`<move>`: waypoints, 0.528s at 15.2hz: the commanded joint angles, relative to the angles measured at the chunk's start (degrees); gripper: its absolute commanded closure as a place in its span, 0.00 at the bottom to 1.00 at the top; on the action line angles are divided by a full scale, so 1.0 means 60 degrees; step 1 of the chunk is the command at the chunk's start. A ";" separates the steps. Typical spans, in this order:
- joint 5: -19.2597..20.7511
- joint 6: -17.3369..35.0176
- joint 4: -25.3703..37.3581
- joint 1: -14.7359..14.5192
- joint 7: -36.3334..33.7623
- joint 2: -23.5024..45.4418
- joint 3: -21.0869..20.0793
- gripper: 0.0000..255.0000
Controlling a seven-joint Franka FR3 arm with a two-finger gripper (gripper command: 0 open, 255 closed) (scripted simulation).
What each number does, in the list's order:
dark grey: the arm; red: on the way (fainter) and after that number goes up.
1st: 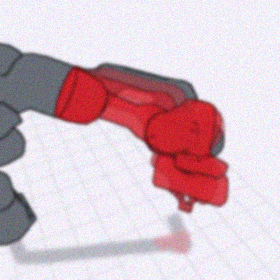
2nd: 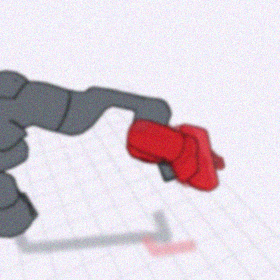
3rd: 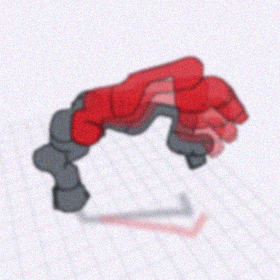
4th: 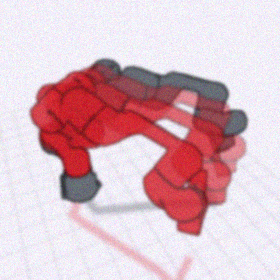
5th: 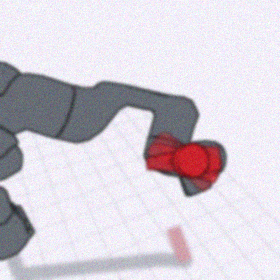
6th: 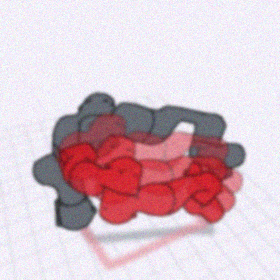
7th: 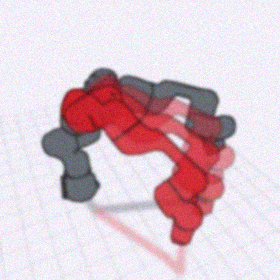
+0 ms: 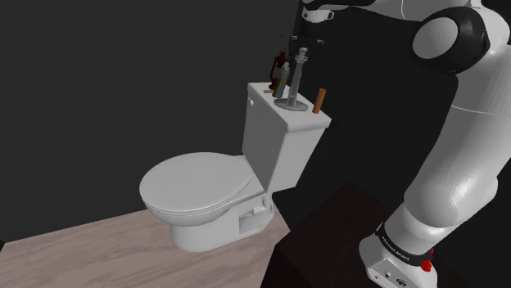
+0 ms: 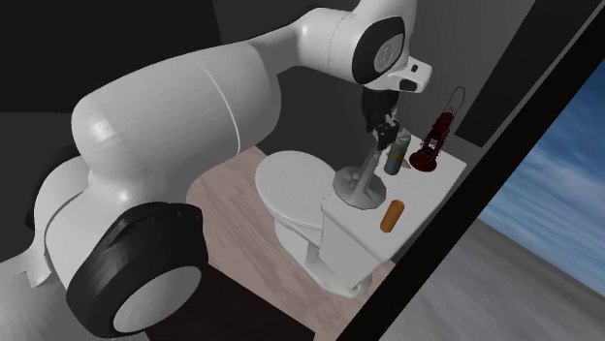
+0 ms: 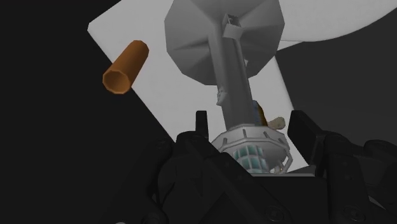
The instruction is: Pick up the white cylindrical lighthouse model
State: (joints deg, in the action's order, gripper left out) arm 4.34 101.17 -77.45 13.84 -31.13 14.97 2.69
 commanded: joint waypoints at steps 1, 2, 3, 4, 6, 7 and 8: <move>-0.0007 -0.0298 0.0401 0.0000 0.0021 0.0097 -0.0001 1.00; -0.0011 -0.0447 0.0593 0.0001 0.0033 0.0140 0.0000 1.00; -0.0015 -0.0599 0.0793 0.0002 0.0045 0.0187 0.0000 1.00; -0.0019 -0.0753 0.0999 0.0003 0.0057 0.0239 0.0000 1.00; -0.0028 -0.1071 0.1436 0.0006 0.0083 0.0357 0.0001 1.00; -0.0032 -0.1235 0.1667 0.0008 0.0096 0.0424 0.0002 1.00; -0.0036 -0.1403 0.1909 0.0010 0.0109 0.0497 0.0003 1.00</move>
State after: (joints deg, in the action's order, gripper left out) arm 4.14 93.65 -67.05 13.88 -30.56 17.82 2.70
